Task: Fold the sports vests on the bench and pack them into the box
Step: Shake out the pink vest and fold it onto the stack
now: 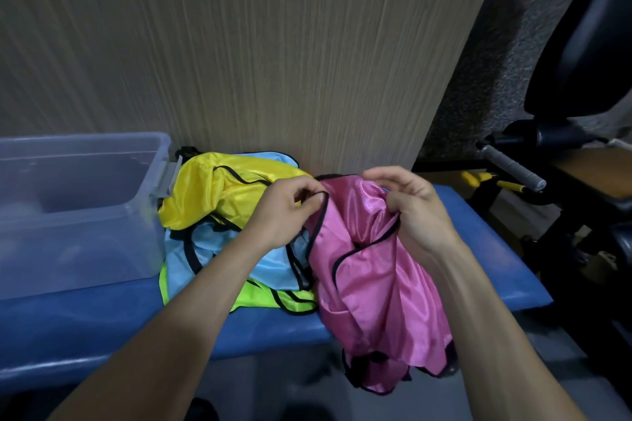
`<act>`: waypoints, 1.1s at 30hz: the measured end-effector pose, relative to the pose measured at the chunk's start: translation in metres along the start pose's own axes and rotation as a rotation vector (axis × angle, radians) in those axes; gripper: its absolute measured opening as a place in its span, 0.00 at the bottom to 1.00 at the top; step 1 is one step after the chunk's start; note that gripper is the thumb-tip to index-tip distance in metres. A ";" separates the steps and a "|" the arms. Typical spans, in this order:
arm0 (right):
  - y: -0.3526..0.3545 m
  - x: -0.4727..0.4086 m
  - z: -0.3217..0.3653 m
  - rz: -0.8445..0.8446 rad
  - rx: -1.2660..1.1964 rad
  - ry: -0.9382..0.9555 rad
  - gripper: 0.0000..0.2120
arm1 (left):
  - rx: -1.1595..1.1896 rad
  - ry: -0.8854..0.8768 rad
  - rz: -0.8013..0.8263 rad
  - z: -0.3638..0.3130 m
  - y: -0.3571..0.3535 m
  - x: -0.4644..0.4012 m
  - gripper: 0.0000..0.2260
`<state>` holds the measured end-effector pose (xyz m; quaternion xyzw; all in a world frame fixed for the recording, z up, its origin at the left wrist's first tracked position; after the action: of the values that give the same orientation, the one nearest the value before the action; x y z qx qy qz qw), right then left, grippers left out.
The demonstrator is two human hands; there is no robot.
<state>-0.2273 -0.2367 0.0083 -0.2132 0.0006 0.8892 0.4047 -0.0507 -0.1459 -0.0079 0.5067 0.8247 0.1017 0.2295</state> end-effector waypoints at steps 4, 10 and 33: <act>0.012 0.000 0.012 -0.029 0.247 0.104 0.26 | 0.196 -0.042 -0.071 -0.032 0.026 0.001 0.11; 0.003 -0.009 0.069 0.020 0.556 0.245 0.24 | 0.078 -0.269 0.020 -0.161 0.074 0.003 0.07; -0.085 0.006 0.264 0.140 0.852 0.316 0.38 | -0.705 -0.401 -0.092 -0.359 0.123 0.034 0.11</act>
<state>-0.2695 -0.1288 0.2607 -0.1604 0.4422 0.7916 0.3901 -0.1392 -0.0355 0.3464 0.3692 0.7001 0.2671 0.5498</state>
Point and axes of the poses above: each hand's wrist, its own x-axis away from the middle knuckle, its own y-axis out of the back of the hand, z = x × y, the point moved 5 cm from there along -x, towards the middle knuckle, and after that the axes turned 8 degrees about y, right-handed, at the moved point
